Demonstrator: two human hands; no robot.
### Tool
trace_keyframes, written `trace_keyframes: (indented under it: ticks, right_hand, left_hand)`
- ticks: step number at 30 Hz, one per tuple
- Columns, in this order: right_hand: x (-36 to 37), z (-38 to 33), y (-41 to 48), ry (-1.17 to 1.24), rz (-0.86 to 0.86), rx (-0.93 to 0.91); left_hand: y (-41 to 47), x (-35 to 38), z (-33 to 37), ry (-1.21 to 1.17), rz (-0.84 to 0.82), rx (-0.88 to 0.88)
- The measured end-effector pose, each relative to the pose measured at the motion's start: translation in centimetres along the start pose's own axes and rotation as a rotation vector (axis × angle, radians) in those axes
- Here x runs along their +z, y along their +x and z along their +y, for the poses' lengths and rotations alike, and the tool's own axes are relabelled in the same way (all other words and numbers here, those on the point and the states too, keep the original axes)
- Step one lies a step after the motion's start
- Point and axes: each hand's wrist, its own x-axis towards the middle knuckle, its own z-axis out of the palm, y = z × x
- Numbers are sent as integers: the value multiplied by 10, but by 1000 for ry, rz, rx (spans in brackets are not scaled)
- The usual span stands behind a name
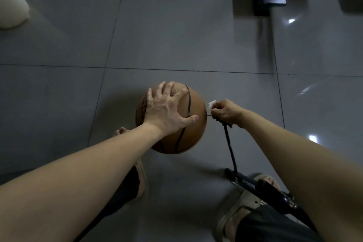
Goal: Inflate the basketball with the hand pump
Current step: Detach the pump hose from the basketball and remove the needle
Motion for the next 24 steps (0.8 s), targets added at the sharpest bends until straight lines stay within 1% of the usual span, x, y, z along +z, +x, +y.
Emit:
trace_keyframes:
  ticks: [3,5,7,10,13,17,21,23,24]
  right_hand:
    - [-25,24,-14,-14,60,80]
    - [-40,33,-27,22,74,141]
    - [-48,32,-37,95,73,160]
    - [-51,18,-51,184,33,107]
    - [-51,1,-70,204,44,67]
    - [-43,-15,-101,144,128,10]
    - [-24,-21,-123,126,209,-23]
    - [-14,-22,-131,125,221,-23]
    - [-10,-23,-135,121,220,-25]
  left_hand:
    - [2,-1,-6,-9,-15,-7]
    - [4,-1,-4,2,-23,-9]
    - [7,-1,0,11,-35,-3]
    - [11,-4,1,6,-77,-4]
    - [15,-12,-2,15,-158,-3]
    - [14,-27,-2,96,-286,-29]
    - [-3,-45,8,84,-269,7]
    - [-11,-64,21,-1,-260,36]
    - [-15,-74,29,-117,-273,44]
